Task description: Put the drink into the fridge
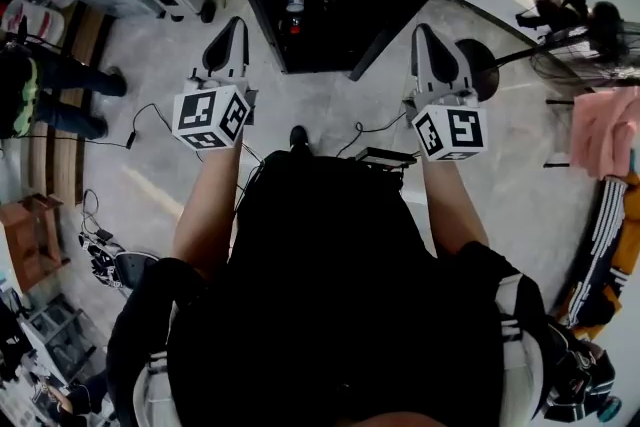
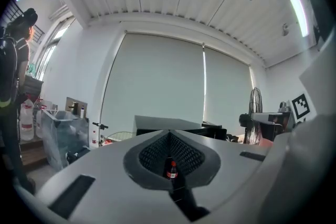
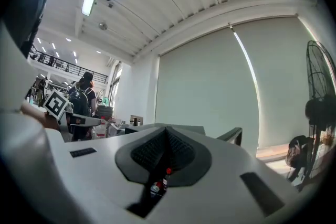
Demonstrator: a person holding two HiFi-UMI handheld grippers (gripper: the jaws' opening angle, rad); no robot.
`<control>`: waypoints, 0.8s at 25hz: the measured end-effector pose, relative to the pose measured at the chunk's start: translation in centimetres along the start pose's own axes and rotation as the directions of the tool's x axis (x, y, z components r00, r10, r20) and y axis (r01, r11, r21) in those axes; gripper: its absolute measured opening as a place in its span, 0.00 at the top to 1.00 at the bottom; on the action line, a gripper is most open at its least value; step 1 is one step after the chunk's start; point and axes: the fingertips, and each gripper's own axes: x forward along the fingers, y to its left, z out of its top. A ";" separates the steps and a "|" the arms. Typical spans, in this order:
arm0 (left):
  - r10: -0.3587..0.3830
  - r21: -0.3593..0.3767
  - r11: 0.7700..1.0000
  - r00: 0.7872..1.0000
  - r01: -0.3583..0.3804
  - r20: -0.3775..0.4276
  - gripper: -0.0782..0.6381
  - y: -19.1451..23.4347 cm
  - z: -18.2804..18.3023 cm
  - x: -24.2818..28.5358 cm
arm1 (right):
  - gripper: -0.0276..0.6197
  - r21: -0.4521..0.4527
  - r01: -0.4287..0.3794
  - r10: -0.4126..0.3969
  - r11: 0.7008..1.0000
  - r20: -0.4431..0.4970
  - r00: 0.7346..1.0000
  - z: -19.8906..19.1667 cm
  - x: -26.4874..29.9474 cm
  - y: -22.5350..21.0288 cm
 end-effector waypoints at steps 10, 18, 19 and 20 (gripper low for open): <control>0.031 -0.055 0.998 0.999 -0.032 -0.011 0.87 -7.3 -2.8 -10.0 | 0.92 0.005 -0.013 0.013 1.000 -0.053 0.999 -1.6 -12.4 -6.7; 0.123 -0.031 0.992 0.991 -0.125 -0.060 0.87 -11.0 -6.0 -18.0 | 0.92 0.049 -0.117 0.120 0.992 -0.053 0.991 -4.5 -16.5 -3.4; 0.123 -0.032 0.992 0.990 -0.125 -0.069 0.87 -11.2 -6.4 -18.6 | 0.92 0.061 -0.140 0.143 0.988 -0.055 0.988 -4.8 -16.6 -2.4; 0.119 -0.036 0.992 0.990 -0.122 -0.078 0.87 -11.3 -6.9 -19.3 | 0.92 0.073 -0.162 0.166 0.984 -0.061 0.984 -5.2 -16.8 -1.3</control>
